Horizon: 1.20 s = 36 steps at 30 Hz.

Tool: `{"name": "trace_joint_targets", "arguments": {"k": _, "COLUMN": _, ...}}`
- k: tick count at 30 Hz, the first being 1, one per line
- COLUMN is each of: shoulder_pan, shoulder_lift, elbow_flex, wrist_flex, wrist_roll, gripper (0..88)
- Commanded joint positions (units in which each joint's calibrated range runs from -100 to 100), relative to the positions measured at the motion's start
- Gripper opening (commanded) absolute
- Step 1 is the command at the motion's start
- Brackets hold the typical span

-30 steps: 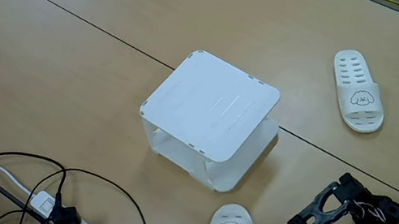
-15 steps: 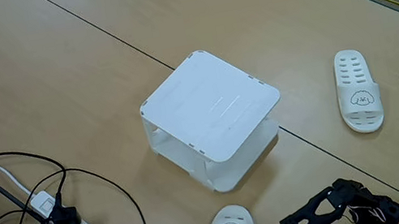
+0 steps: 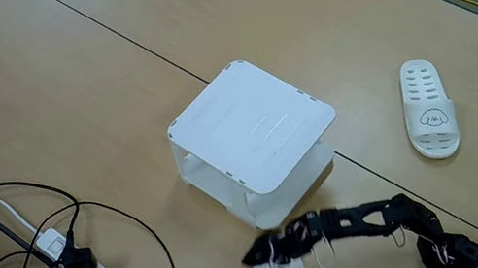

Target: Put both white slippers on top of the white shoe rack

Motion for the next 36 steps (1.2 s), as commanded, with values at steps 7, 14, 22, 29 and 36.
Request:
{"name": "trace_joint_targets", "arguments": {"k": 7, "shoulder_pan": 8.04, "shoulder_lift": -5.21, "elbow_flex": 3.8, "wrist_flex": -0.03, "wrist_roll": 0.42, "gripper": 0.7}}
{"name": "trace_joint_targets", "arguments": {"k": 14, "shoulder_pan": 8.61, "shoulder_lift": 1.6, "elbow_flex": 2.26, "wrist_flex": -0.29, "wrist_roll": 0.42, "gripper": 0.7}}
{"name": "trace_joint_targets", "arguments": {"k": 22, "shoulder_pan": 6.97, "shoulder_lift": 12.12, "elbow_flex": -4.32, "wrist_flex": -0.37, "wrist_roll": 0.42, "gripper": 0.7}}
{"name": "trace_joint_targets", "arguments": {"k": 29, "shoulder_pan": 5.32, "shoulder_lift": 17.17, "elbow_flex": -7.39, "wrist_flex": -0.29, "wrist_roll": 0.42, "gripper": 0.7}}
{"name": "trace_joint_targets", "arguments": {"k": 36, "shoulder_pan": 4.09, "shoulder_lift": 15.23, "elbow_flex": 1.54, "wrist_flex": -0.12, "wrist_roll": 0.42, "gripper": 0.7}}
